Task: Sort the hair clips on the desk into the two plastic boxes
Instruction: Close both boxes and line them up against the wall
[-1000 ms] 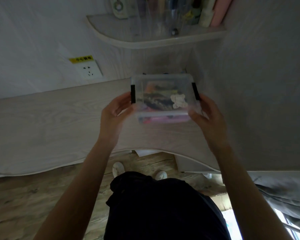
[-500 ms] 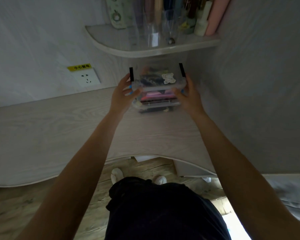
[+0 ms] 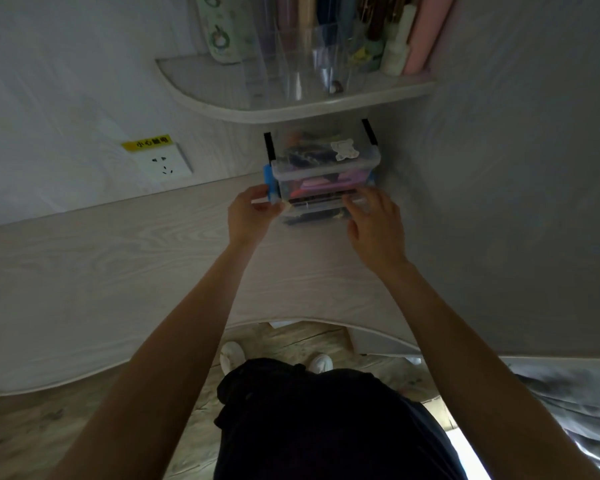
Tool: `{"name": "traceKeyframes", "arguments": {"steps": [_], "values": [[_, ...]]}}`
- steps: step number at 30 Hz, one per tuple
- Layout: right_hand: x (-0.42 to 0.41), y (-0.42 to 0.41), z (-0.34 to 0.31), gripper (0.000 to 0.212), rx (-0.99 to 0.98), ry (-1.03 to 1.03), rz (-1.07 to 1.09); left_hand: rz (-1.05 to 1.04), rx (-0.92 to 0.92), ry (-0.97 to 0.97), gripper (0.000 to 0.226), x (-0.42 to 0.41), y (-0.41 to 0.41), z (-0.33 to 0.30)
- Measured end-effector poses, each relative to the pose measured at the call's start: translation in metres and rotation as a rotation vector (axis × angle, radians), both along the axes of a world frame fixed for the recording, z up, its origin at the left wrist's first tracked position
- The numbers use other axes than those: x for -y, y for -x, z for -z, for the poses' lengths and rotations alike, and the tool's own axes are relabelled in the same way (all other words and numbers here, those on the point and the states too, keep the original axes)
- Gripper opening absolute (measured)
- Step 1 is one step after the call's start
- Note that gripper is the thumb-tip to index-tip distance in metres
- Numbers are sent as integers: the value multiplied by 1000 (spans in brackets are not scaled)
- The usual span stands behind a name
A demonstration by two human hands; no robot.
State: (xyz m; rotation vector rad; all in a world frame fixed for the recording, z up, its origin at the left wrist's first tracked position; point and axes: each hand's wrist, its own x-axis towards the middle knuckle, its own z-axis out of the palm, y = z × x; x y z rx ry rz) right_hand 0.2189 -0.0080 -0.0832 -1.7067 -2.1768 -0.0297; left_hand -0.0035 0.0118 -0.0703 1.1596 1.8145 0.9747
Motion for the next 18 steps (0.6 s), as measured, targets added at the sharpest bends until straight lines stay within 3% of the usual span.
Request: {"name": "traceKeyframes", "arguments": {"steps": [13, 18], "values": [[-37, -24, 0, 80, -25, 351, 15, -20, -77, -52, 44, -31, -43, -4], [-27, -21, -26, 71, -157, 372, 54, 8, -20, -19, 57, -21, -37, -11]]}}
